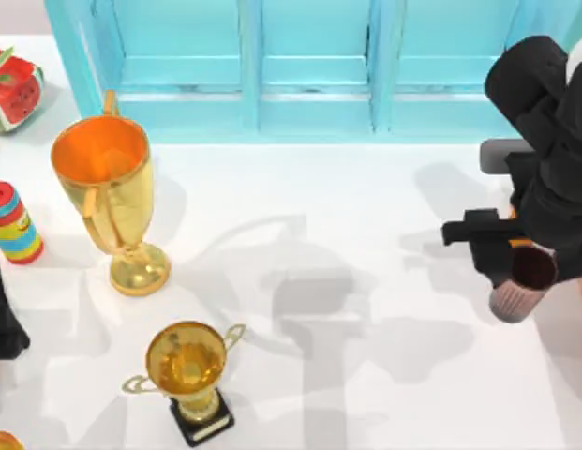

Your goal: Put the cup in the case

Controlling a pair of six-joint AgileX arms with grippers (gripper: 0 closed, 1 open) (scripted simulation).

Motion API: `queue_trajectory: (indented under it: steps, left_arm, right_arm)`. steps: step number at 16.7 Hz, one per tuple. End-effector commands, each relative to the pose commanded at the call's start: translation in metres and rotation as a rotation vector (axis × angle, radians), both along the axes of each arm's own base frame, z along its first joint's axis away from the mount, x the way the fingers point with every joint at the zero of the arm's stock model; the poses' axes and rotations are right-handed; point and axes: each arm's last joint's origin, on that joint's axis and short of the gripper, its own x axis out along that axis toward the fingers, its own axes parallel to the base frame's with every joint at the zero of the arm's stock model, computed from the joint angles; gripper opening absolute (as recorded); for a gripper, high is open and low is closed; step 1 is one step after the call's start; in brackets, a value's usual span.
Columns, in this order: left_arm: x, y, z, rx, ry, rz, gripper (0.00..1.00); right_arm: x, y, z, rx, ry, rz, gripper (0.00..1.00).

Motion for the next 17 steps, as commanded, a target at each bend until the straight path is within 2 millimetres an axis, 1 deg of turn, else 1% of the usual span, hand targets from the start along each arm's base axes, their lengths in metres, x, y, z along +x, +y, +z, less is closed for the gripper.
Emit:
queue_trajectory:
  steps: [2, 4, 5, 7, 9, 11, 12, 17]
  left_arm:
    - [0.000, 0.000, 0.000, 0.000, 0.000, 0.000, 1.00]
    - [0.000, 0.000, 0.000, 0.000, 0.000, 0.000, 1.00]
    - [0.000, 0.000, 0.000, 0.000, 0.000, 0.000, 1.00]
    - [0.000, 0.000, 0.000, 0.000, 0.000, 0.000, 1.00]
    - [0.000, 0.000, 0.000, 0.000, 0.000, 0.000, 1.00]
    - [0.000, 0.000, 0.000, 0.000, 0.000, 0.000, 1.00]
    - [0.000, 0.000, 0.000, 0.000, 0.000, 0.000, 1.00]
    - [0.000, 0.000, 0.000, 0.000, 0.000, 0.000, 1.00]
  right_arm:
    - [0.021, -0.038, 0.024, -0.005, -0.009, -0.007, 0.00]
    - [0.035, -0.087, 0.046, -0.014, -0.007, -0.017, 0.00]
    - [0.039, -0.112, 0.055, -0.019, 0.002, -0.023, 0.00]
    - [0.040, -0.159, 0.067, -0.022, 0.024, -0.033, 0.00]
    - [0.036, -0.193, 0.077, -0.018, 0.036, -0.034, 0.00]
    - [0.032, -0.213, 0.087, -0.013, 0.029, -0.035, 0.00]
    - [0.030, -0.217, 0.090, -0.012, 0.023, -0.035, 0.00]
    - [0.030, -0.218, 0.091, -0.013, 0.021, -0.034, 0.00]
